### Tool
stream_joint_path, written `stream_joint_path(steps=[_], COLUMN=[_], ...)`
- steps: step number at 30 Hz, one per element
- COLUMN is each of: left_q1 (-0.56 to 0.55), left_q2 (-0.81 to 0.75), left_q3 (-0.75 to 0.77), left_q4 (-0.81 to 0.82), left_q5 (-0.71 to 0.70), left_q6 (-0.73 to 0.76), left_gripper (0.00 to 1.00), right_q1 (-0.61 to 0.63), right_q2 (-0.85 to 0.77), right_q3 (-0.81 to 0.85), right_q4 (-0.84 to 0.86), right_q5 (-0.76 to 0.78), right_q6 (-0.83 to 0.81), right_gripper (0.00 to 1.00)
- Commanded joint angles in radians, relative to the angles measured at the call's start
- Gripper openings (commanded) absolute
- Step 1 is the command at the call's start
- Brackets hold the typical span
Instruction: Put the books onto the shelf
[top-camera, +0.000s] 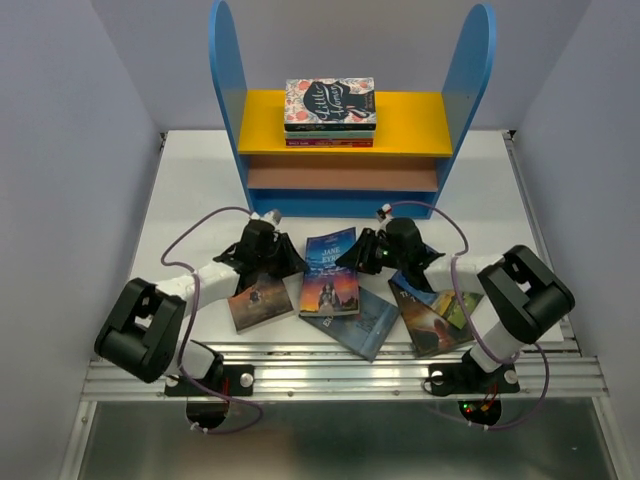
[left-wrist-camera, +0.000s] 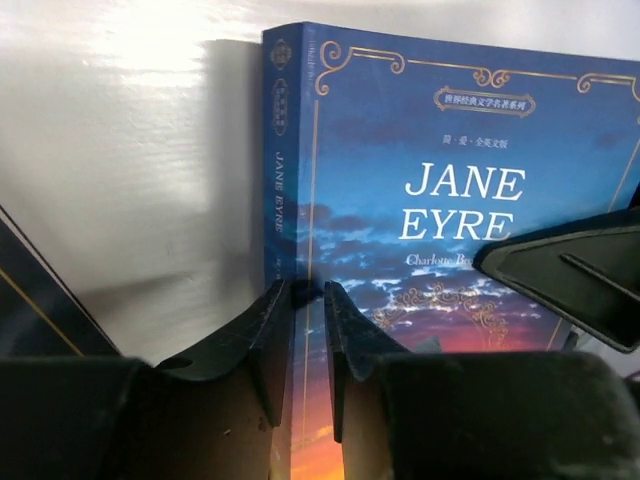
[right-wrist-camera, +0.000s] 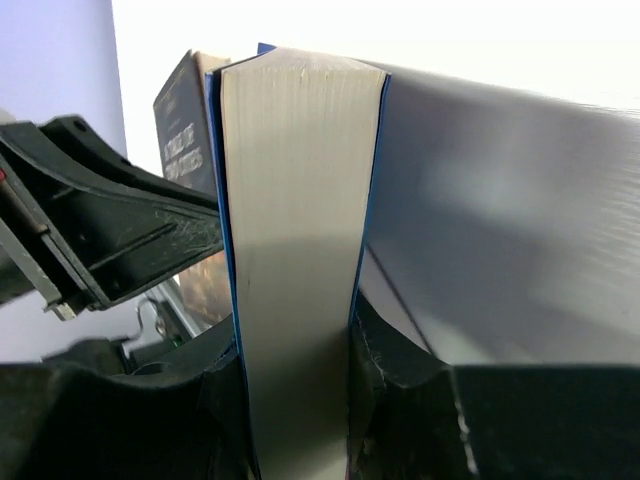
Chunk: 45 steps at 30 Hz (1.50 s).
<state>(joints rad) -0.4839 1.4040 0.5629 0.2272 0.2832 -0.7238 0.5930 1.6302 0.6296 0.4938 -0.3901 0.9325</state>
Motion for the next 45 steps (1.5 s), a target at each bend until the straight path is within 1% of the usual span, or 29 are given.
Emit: stream_joint_path(steps=[1,2,3,4,5,6,7,9,11,12,13,14,17,22,25,27,29,33,34,38,44,45], left_q1=[-0.027,-0.025,-0.027,-0.025,-0.027,-0.025,-0.025,-0.025,-0.025,-0.027,-0.024,-0.024,-0.025,-0.025,-0.024,-0.025,-0.024,-0.024,-0.025,-0.024,-0.027,-0.027], left_q2=[-0.178,-0.210,-0.246,-0.313,-0.344,-0.377,-0.404,-0.506,-0.555,-0.582,-0.629,-0.648,-0.712,-0.780,-0.783,-0.772,-0.755,-0.763,-0.769,-0.752,-0.712,-0.708], left_q3=[0.009,0.021,0.031,0.047,0.055,0.064,0.075,0.113,0.137,0.131,0.118,0.092,0.078,0.072,0.060,0.060,0.072,0.058,0.051,0.048,0.040,0.029], left_q4=[-0.051,-0.078,-0.091,-0.103,-0.127,-0.137,-0.149,-0.184,-0.180,-0.155,-0.114,-0.027,0.047,0.026,0.066,0.101,0.095,0.069,0.070,0.072,0.135,0.171], left_q5=[0.045,0.034,0.027,0.019,0.014,0.011,0.010,0.014,0.049,0.068,0.121,0.154,0.232,0.211,0.244,0.318,0.361,0.320,0.309,0.294,0.352,0.367], left_q6=[0.027,0.035,0.041,0.056,0.063,0.070,0.079,0.116,0.167,0.162,0.155,0.153,0.150,0.167,0.159,0.152,0.152,0.146,0.146,0.147,0.130,0.123], left_gripper=[0.34,0.49,0.57,0.68,0.85,0.89,0.91,0.98,0.99,0.99,0.99,0.99,0.99,0.99,0.99,0.99,0.99,0.99,0.99,0.99,0.99,0.99], right_q1=[0.028,0.028,0.028,0.028,0.028,0.028,0.028,0.028,0.028,0.028,0.028,0.028,0.028,0.028,0.028,0.028,0.028,0.028,0.028,0.028,0.028,0.028], right_q2=[-0.167,-0.196,-0.260,-0.292,-0.323,-0.354,-0.401,-0.467,-0.507,-0.526,-0.541,-0.565,-0.596,-0.632,-0.639,-0.636,-0.638,-0.678,-0.685,-0.688,-0.668,-0.664], right_q3=[0.027,0.039,0.048,0.058,0.082,0.100,0.122,0.178,0.200,0.209,0.225,0.229,0.263,0.324,0.335,0.338,0.343,0.364,0.369,0.400,0.403,0.398], right_q4=[0.105,0.086,0.065,0.019,-0.007,-0.041,-0.117,-0.206,-0.244,-0.262,-0.280,-0.279,-0.279,-0.294,-0.281,-0.268,-0.265,-0.300,-0.311,-0.339,-0.347,-0.345], right_q5=[-0.076,-0.064,-0.059,-0.056,-0.058,-0.065,-0.076,-0.118,-0.142,-0.151,-0.161,-0.200,-0.257,-0.340,-0.378,-0.415,-0.403,-0.294,-0.288,-0.293,-0.328,-0.335], right_q6=[-0.139,-0.193,-0.222,-0.266,-0.285,-0.305,-0.323,-0.385,-0.426,-0.445,-0.454,-0.474,-0.474,-0.472,-0.433,-0.420,-0.414,-0.429,-0.434,-0.431,-0.416,-0.409], right_gripper=[0.01,0.01,0.01,0.01,0.01,0.01,0.01,0.01,0.01,0.01,0.01,0.01,0.01,0.01,0.01,0.01,0.01,0.01,0.01,0.01,0.01,0.01])
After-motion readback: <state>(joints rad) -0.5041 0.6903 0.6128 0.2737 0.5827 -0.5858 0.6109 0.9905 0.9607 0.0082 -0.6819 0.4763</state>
